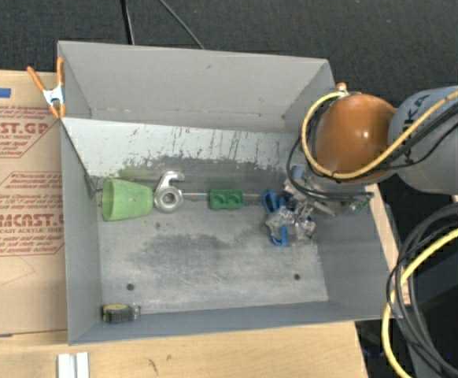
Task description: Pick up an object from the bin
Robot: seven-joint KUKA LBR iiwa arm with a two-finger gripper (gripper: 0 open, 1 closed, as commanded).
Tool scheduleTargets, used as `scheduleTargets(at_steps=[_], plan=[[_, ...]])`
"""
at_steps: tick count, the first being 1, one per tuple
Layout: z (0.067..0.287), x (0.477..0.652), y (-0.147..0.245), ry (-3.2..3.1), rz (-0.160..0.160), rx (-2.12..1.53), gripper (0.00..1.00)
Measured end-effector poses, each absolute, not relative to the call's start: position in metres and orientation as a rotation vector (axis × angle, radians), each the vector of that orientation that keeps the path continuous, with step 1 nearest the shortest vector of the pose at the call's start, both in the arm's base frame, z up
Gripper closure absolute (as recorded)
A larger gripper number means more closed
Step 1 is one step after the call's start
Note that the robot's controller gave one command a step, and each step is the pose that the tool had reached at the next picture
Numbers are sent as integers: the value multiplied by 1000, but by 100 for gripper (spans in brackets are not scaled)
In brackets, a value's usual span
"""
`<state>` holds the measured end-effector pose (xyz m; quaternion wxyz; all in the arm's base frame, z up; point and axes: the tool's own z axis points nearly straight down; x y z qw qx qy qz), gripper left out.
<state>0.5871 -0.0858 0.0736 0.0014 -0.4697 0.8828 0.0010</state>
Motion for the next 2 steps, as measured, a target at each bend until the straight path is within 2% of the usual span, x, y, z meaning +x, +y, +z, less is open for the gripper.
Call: scheduleTargets(at_steps=[1,2], plan=[[232,574,-73,2725,-8,-1544,100],[227,573,-73,2730,2,-1546,100]])
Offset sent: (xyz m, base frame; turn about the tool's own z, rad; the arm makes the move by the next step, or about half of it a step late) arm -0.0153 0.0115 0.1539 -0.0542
